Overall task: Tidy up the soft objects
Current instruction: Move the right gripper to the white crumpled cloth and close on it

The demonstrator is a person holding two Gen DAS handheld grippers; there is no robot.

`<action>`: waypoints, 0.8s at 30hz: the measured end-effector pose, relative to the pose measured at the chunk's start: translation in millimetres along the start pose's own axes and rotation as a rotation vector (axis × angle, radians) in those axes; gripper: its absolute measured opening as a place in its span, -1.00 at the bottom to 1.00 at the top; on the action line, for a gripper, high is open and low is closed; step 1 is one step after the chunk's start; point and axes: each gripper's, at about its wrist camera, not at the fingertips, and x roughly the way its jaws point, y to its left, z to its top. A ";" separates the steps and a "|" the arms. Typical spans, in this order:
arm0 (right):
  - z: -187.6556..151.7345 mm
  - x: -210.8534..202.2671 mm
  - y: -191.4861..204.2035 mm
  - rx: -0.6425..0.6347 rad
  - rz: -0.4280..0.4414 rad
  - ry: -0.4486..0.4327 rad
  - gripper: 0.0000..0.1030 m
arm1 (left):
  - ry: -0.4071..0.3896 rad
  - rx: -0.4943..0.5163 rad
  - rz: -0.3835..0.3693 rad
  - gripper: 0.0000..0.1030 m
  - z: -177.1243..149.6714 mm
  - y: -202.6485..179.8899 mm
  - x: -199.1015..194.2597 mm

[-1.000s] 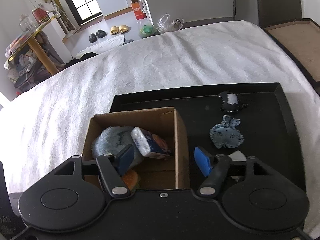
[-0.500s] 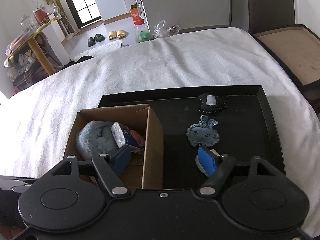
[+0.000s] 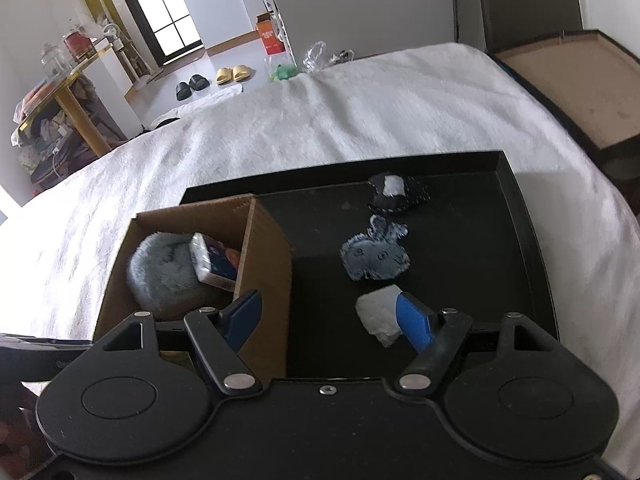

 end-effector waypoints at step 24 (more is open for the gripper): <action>-23.4 63.4 -40.6 -0.113 -0.007 0.045 0.41 | 0.018 0.057 0.102 0.21 4.8 -28.2 3.0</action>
